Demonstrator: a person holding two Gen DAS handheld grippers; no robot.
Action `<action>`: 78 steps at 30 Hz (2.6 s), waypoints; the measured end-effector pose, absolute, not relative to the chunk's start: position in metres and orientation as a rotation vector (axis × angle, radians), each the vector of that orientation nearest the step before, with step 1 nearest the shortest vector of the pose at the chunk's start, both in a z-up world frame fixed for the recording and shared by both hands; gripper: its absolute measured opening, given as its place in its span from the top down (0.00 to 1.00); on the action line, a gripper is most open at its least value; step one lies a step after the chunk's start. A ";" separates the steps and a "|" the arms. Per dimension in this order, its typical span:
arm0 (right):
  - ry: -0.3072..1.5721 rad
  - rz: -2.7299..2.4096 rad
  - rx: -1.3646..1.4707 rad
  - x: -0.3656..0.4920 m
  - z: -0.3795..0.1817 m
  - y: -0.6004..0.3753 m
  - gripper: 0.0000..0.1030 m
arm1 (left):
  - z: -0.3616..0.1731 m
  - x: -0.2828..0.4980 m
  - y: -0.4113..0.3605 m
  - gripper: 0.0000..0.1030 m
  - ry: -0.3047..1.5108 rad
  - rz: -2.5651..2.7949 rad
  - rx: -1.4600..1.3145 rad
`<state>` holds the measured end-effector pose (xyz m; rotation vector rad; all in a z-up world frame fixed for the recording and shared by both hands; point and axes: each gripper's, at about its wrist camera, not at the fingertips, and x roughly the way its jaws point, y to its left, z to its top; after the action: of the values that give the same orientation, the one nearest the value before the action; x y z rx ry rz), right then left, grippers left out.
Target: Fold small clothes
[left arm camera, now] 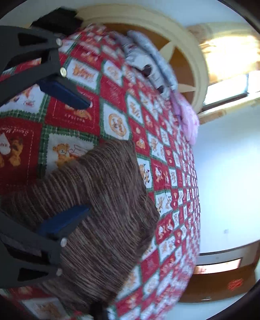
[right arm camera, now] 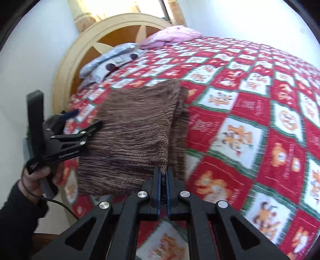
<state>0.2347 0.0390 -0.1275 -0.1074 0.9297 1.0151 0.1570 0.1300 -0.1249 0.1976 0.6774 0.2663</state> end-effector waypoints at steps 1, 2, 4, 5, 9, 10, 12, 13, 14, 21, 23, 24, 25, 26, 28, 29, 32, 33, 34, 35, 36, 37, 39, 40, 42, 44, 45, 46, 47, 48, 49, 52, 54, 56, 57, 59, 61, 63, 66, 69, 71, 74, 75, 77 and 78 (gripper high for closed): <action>0.953 1.008 -0.118 0.237 -0.137 0.042 0.97 | -0.128 0.160 0.128 0.03 0.674 0.268 0.213; 0.976 0.988 -0.132 0.240 -0.146 0.045 0.97 | -0.133 0.161 0.126 0.03 0.681 0.275 0.228; 1.001 0.989 -0.102 0.247 -0.164 0.047 0.97 | -0.139 0.163 0.126 0.02 0.687 0.286 0.222; 1.006 1.004 -0.065 0.251 -0.167 0.045 0.97 | -0.140 0.161 0.126 0.02 0.676 0.294 0.210; 1.033 1.004 -0.029 0.253 -0.165 0.037 0.77 | -0.136 0.155 0.125 0.02 0.670 0.307 0.222; 1.036 0.971 -0.028 0.251 -0.162 0.031 0.71 | -0.133 0.152 0.125 0.02 0.676 0.307 0.219; 1.018 0.947 -0.004 0.244 -0.153 0.020 0.69 | -0.123 0.141 0.123 0.02 0.678 0.307 0.220; 0.995 0.943 0.008 0.237 -0.146 0.013 0.69 | -0.119 0.136 0.121 0.02 0.673 0.302 0.221; 0.966 0.930 0.011 0.229 -0.139 0.006 0.69 | -0.115 0.130 0.119 0.02 0.666 0.297 0.219; 0.732 0.879 0.027 0.174 -0.087 -0.029 0.49 | -0.078 0.097 0.115 0.01 0.602 0.249 0.120; 0.674 0.865 0.006 0.166 -0.075 -0.030 0.49 | -0.067 0.093 0.113 0.01 0.569 0.248 0.095; 0.650 0.857 0.000 0.162 -0.070 -0.031 0.48 | -0.065 0.092 0.113 0.00 0.561 0.247 0.088; 0.630 0.851 -0.002 0.159 -0.066 -0.034 0.48 | -0.061 0.090 0.113 0.00 0.553 0.241 0.074; 0.621 0.849 0.000 0.157 -0.063 -0.036 0.47 | -0.059 0.089 0.112 0.00 0.546 0.239 0.068; 0.613 0.845 0.014 0.157 -0.060 -0.039 0.47 | -0.056 0.087 0.110 0.00 0.534 0.244 0.071; 0.612 0.839 0.020 0.159 -0.060 -0.041 0.47 | -0.056 0.085 0.108 0.00 0.532 0.246 0.073; 0.611 0.819 0.040 0.159 -0.059 -0.046 0.47 | -0.055 0.084 0.107 0.00 0.525 0.243 0.067; 0.610 0.814 0.047 0.160 -0.060 -0.047 0.47 | -0.055 0.084 0.107 0.00 0.526 0.242 0.065; 0.610 0.808 0.056 0.161 -0.059 -0.048 0.47 | -0.055 0.083 0.107 0.00 0.526 0.243 0.065; 0.610 0.806 0.058 0.160 -0.060 -0.048 0.47 | -0.054 0.083 0.107 0.00 0.525 0.243 0.063; 0.608 0.805 0.059 0.159 -0.059 -0.049 0.47 | -0.053 0.082 0.107 0.00 0.520 0.245 0.061; 0.605 0.803 0.057 0.158 -0.059 -0.048 0.47 | -0.053 0.081 0.106 0.00 0.518 0.248 0.058; 0.603 0.805 0.051 0.157 -0.058 -0.046 0.46 | -0.052 0.080 0.107 0.00 0.514 0.249 0.051; 0.601 0.806 0.047 0.156 -0.058 -0.045 0.46 | -0.052 0.080 0.107 0.00 0.513 0.251 0.049; 0.600 0.810 0.041 0.153 -0.058 -0.043 0.46 | -0.052 0.080 0.108 0.00 0.514 0.251 0.048; 0.600 0.814 0.032 0.152 -0.059 -0.041 0.46 | -0.052 0.079 0.108 0.00 0.512 0.254 0.048; 0.601 0.816 0.030 0.151 -0.059 -0.041 0.46 | -0.051 0.078 0.108 0.00 0.512 0.254 0.045; 0.600 0.818 0.029 0.150 -0.059 -0.040 0.46 | -0.052 0.079 0.109 0.00 0.512 0.254 0.046; 0.599 0.819 0.028 0.149 -0.059 -0.040 0.46 | -0.052 0.079 0.108 0.00 0.512 0.255 0.047; 0.597 0.820 0.027 0.148 -0.059 -0.040 0.46 | -0.052 0.079 0.109 0.00 0.512 0.255 0.048; 0.596 0.820 0.027 0.148 -0.058 -0.040 0.46 | -0.052 0.079 0.109 0.00 0.513 0.254 0.048; 0.593 0.822 0.026 0.146 -0.058 -0.040 0.46 | -0.052 0.078 0.109 0.00 0.513 0.255 0.047; 0.593 0.820 0.023 0.146 -0.058 -0.039 0.46 | -0.051 0.078 0.109 0.00 0.513 0.257 0.047; 0.590 0.819 0.022 0.145 -0.058 -0.039 0.46 | -0.052 0.078 0.110 0.00 0.513 0.256 0.046; 0.591 0.819 0.022 0.145 -0.058 -0.039 0.46 | -0.052 0.077 0.110 0.00 0.512 0.257 0.047; 0.586 0.818 0.020 0.144 -0.058 -0.039 0.46 | -0.052 0.078 0.110 0.00 0.513 0.256 0.046; 0.582 0.818 0.019 0.143 -0.057 -0.039 0.46 | -0.052 0.078 0.111 0.00 0.513 0.255 0.045; 0.580 0.821 0.017 0.142 -0.057 -0.039 0.46 | -0.052 0.077 0.111 0.00 0.514 0.255 0.047; 0.579 0.823 0.011 0.141 -0.057 -0.038 0.46 | -0.053 0.077 0.110 0.00 0.517 0.255 0.046; 0.578 0.822 0.012 0.141 -0.057 -0.038 0.46 | -0.054 0.078 0.109 0.00 0.520 0.255 0.047; 0.567 0.821 0.010 0.139 -0.056 -0.038 0.46 | -0.054 0.078 0.110 0.00 0.519 0.254 0.046; 0.542 0.817 0.009 0.135 -0.053 -0.039 0.45 | -0.053 0.079 0.110 0.00 0.517 0.250 0.037; 0.534 0.817 0.007 0.134 -0.052 -0.040 0.45 | -0.053 0.079 0.110 0.00 0.514 0.249 0.034; 0.515 0.815 0.004 0.132 -0.050 -0.041 0.45 | -0.051 0.079 0.110 0.00 0.510 0.249 0.030; 0.509 0.816 0.002 0.131 -0.049 -0.041 0.45 | -0.050 0.078 0.109 0.00 0.508 0.240 0.027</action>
<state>0.1308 -0.0412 -0.0487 0.0023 0.5091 0.8162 0.0784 0.1093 -0.0503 0.0274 0.5084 0.2403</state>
